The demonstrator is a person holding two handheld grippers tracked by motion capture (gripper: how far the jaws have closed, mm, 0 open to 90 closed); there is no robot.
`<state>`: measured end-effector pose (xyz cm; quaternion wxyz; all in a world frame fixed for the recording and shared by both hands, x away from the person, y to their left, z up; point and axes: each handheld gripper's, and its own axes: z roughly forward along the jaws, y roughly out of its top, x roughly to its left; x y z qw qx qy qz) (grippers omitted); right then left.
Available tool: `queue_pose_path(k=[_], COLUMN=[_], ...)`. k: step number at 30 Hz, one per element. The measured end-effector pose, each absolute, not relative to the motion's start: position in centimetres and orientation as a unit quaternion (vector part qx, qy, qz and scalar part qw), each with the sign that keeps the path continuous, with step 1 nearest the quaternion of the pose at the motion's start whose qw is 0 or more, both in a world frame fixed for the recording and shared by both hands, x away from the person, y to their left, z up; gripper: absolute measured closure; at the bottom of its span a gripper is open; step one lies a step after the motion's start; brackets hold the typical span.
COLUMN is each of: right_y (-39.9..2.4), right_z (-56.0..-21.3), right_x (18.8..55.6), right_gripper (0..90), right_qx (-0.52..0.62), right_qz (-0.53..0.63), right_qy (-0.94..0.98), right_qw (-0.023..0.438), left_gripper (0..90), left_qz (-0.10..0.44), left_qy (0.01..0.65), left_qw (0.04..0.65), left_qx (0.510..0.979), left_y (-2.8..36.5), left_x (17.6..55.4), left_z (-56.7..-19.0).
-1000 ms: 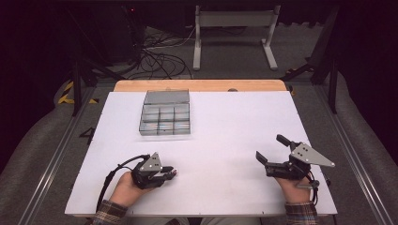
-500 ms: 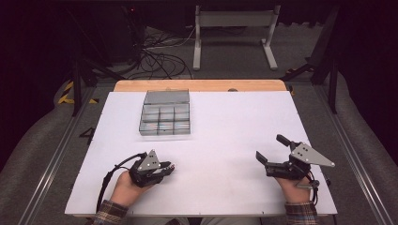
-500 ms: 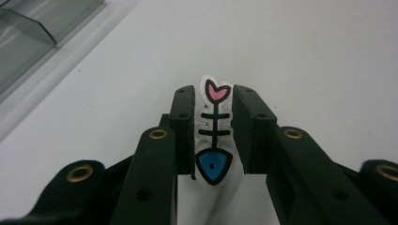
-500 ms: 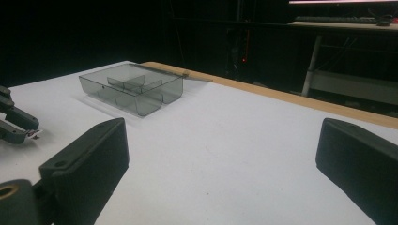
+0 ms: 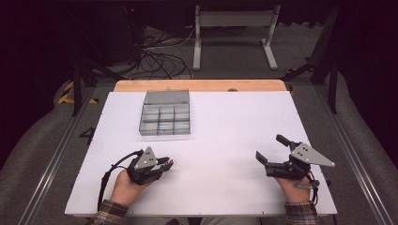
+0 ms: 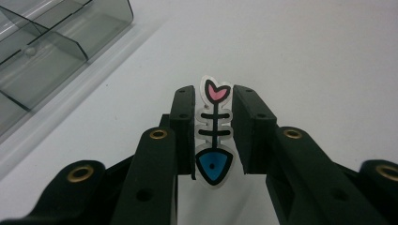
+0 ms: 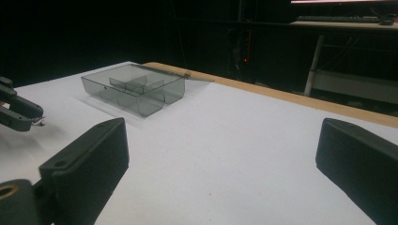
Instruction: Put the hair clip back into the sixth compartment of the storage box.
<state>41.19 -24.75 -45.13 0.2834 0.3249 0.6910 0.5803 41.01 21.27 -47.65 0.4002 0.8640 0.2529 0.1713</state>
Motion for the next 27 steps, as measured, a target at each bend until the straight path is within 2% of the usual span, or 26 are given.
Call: queue_pose_path(k=[27], right_y=[-24.7], right_z=[-45.2], right_x=[41.1], right_gripper=[3.4], right_qx=[0.323], right_qz=[0.583], right_qy=[0.691], right_qw=[0.279], left_gripper=[71.5], left_qz=[0.180], left_qy=[0.266], left_qw=[0.425], left_qx=[0.846], left_y=[20.5], left_x=[42.0], left_z=[-46.2])
